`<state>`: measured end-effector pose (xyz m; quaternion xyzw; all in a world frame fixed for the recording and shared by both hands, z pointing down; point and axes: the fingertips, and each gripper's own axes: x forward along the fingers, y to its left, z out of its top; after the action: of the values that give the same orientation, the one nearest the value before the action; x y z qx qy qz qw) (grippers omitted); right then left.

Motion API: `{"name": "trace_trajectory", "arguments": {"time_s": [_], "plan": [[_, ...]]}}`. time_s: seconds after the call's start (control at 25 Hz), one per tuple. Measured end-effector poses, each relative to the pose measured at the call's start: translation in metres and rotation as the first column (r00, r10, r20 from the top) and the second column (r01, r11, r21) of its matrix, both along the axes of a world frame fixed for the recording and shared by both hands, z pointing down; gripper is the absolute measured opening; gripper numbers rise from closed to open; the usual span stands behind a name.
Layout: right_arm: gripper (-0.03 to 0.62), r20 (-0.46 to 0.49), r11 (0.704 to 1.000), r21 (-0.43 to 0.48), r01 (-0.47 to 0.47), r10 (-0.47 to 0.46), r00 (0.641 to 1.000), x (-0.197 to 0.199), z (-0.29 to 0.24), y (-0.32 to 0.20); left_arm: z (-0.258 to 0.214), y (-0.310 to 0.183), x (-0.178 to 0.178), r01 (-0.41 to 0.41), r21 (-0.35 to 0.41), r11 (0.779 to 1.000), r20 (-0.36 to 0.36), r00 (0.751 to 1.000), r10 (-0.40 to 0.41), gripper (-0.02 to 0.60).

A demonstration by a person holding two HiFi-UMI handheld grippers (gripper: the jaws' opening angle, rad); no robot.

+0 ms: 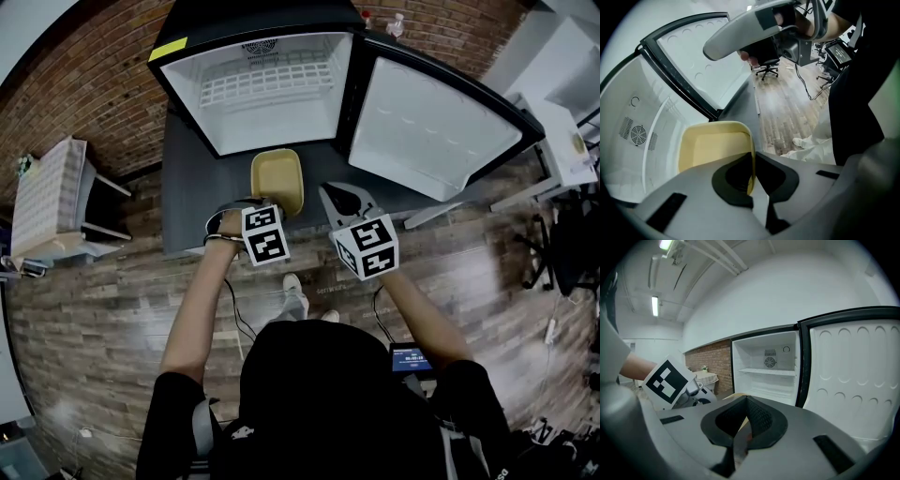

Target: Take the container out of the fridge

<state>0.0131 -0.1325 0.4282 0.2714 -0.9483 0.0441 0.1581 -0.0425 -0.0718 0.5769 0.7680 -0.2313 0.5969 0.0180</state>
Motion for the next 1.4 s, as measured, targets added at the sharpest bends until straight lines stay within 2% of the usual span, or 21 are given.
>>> {"name": "trace_trajectory", "arguments": {"time_s": [0.84, 1.4], "plan": [[0.04, 0.012, 0.997, 0.055, 0.056, -0.057, 0.998, 0.029, -0.01, 0.082, -0.017, 0.081, 0.028, 0.069, 0.051, 0.996, 0.014, 0.997, -0.07, 0.023], [0.04, 0.004, 0.994, 0.083, 0.067, -0.067, 0.998, 0.035, -0.017, 0.1, -0.025, 0.1, 0.034, 0.084, 0.066, 0.994, 0.01, 0.996, -0.084, 0.023]]}}
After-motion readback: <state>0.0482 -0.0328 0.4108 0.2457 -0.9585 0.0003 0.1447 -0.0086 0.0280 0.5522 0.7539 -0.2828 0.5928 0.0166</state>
